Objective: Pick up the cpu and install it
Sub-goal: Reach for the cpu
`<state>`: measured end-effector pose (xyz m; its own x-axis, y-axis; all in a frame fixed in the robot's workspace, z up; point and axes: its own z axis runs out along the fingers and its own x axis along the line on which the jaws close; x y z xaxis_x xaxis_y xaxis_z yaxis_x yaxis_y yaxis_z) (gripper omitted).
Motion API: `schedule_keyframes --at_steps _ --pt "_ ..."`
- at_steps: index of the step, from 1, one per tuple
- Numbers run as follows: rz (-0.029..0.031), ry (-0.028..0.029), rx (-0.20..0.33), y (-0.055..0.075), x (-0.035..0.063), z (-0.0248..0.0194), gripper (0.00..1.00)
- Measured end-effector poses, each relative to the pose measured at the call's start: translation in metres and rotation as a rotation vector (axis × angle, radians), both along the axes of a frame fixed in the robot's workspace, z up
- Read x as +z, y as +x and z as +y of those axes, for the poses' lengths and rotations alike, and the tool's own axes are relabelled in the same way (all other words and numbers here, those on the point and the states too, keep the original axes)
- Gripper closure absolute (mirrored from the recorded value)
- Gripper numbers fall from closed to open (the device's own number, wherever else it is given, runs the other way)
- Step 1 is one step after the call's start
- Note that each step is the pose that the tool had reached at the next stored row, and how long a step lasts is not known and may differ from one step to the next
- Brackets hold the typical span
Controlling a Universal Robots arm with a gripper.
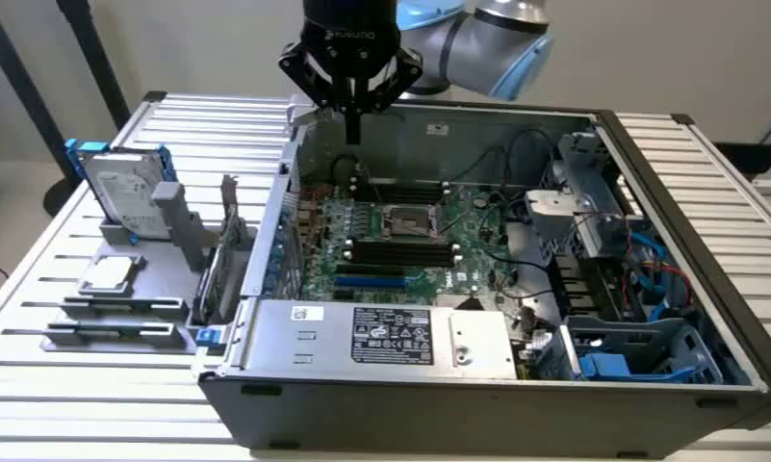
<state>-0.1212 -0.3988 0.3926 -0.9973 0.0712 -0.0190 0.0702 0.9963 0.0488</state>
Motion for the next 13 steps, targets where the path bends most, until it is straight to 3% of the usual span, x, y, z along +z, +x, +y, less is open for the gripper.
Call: schedule_keyframes --at_steps 13 --pt "0.0 0.0 0.0 0.0 0.0 0.0 0.89"
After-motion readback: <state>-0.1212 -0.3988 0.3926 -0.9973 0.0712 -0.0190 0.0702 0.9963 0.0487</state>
